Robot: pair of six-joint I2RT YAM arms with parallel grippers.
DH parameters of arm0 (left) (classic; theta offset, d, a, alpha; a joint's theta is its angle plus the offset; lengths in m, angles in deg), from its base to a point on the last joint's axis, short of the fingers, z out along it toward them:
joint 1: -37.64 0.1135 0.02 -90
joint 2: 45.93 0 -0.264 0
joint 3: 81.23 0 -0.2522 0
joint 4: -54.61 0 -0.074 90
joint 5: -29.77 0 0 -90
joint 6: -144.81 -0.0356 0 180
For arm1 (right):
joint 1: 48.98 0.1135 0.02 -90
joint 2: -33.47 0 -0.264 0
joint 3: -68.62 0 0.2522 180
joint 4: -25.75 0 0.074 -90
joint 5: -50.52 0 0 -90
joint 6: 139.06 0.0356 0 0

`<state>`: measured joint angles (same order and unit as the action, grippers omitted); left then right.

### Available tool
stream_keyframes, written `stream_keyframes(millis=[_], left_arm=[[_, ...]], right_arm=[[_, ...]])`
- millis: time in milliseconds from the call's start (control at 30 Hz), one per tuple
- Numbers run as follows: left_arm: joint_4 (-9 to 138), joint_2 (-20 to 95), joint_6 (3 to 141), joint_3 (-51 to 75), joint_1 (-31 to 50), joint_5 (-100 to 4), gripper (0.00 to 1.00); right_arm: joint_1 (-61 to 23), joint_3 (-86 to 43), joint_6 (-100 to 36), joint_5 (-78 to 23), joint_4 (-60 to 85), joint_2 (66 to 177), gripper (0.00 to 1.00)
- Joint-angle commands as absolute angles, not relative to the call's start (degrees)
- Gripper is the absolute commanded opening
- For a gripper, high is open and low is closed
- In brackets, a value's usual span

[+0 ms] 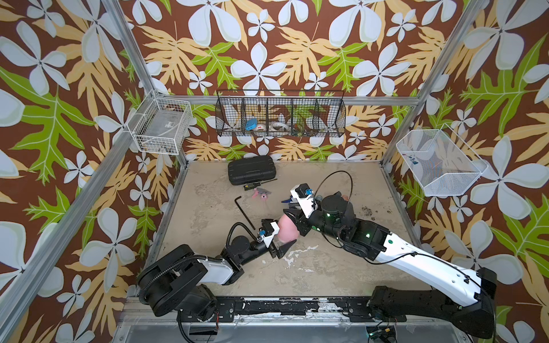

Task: Attach spray nozzles to spray bottles
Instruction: Pick up the spray bottle from the center of the board.

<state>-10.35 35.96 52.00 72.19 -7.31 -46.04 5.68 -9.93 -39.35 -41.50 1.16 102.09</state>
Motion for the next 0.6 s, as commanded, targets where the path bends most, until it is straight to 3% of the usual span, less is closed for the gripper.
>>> stream_keyframes(millis=[0, 67, 167, 300, 567], left_arm=[[-14.1, 34.9, 51.5, 73.2, -7.3, -47.8, 0.85], [-14.6, 33.9, 51.7, 74.3, -7.3, -49.3, 0.85], [-15.0, 31.8, 53.1, 76.8, -7.4, -53.2, 0.84], [-15.3, 27.7, 56.7, 81.1, -7.3, -59.8, 0.8], [-10.8, 14.5, 59.1, 88.3, -7.3, -72.4, 0.79]], right_arm=[[6.0, -11.1, -39.9, -42.8, 1.7, 102.5, 0.21], [6.0, -11.6, -39.8, -43.1, 1.4, 102.6, 0.33], [6.0, -13.4, -39.2, -45.3, -0.1, 102.8, 0.43], [5.4, -15.9, -38.2, -48.1, -2.0, 103.1, 0.44], [-4.4, -17.2, -33.1, -40.9, -4.5, 109.3, 0.44]])
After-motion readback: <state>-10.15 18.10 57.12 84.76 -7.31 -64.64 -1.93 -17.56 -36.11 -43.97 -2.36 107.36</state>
